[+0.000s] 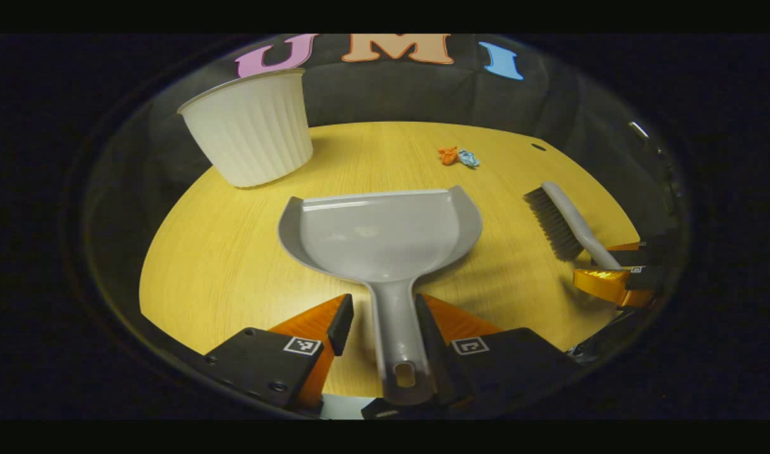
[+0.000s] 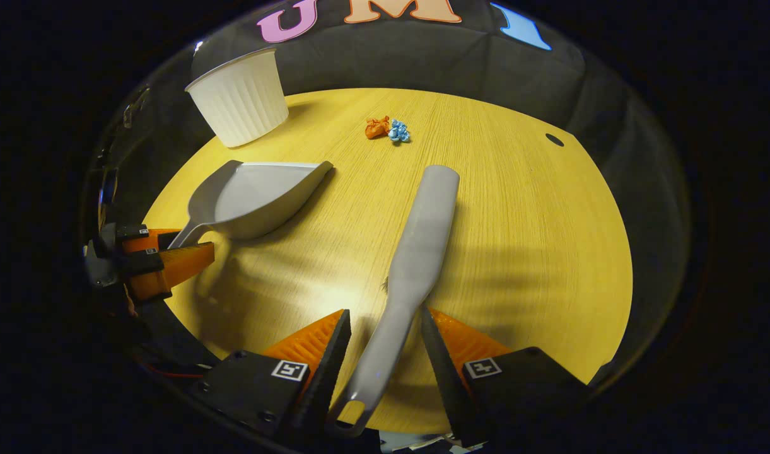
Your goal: Pick up the small broom and dustpan from the desktop, sweep the trash into the dustpan with the broom, and then empty the trash into the garbage bin.
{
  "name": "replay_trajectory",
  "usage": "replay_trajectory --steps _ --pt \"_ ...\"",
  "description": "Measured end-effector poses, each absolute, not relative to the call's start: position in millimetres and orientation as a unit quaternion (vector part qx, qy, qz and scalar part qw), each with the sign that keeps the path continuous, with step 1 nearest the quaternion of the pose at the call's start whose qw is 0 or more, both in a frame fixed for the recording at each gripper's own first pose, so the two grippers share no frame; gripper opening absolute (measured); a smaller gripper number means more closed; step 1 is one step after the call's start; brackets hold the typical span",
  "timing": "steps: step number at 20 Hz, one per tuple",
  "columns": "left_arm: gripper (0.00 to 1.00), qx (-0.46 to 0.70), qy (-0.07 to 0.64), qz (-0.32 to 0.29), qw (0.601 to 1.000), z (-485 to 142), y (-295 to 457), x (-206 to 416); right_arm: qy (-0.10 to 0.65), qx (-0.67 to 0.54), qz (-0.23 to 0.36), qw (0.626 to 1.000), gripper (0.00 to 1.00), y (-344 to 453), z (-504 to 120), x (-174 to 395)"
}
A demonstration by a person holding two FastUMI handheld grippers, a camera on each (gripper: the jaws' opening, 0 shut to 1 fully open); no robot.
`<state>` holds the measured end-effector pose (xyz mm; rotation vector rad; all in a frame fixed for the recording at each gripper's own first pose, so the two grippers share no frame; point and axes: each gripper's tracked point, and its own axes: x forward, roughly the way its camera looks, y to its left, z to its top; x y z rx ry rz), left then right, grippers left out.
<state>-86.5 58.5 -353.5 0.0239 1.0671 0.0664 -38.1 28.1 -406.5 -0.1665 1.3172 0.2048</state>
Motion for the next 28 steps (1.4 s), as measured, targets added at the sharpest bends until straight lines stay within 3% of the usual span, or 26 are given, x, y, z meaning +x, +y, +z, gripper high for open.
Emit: replay_trajectory --steps 3,8,14,20,24,28 --pt "0.44 0.009 0.518 0.016 0.855 -361.1 54.9 -83.1 0.621 -0.088 0.095 0.773 0.69 26.0 -411.4 -36.4" --pt "0.31 0.035 0.534 0.011 0.844 -359.8 64.2 -86.7 0.626 -0.097 0.077 0.77 0.29 13.0 -413.8 -28.2" --pt "0.22 0.046 0.524 -0.006 0.851 -353.1 65.9 -79.4 0.603 -0.097 0.086 0.787 0.2 9.8 -405.9 -13.8" --pt "0.19 0.091 0.502 -0.071 0.857 -332.0 69.8 -53.3 0.565 -0.103 0.067 0.816 0.19 -1.8 -397.7 65.7" --pt "0.19 0.114 0.493 -0.114 0.855 -322.3 59.4 -29.4 0.56 -0.125 0.06 0.817 0.17 -10.3 -409.1 126.2" --pt "0.19 0.12 0.498 -0.153 0.845 -340.3 44.6 -8.6 0.558 -0.137 0.069 0.815 0.2 -5.7 -420.1 178.0"
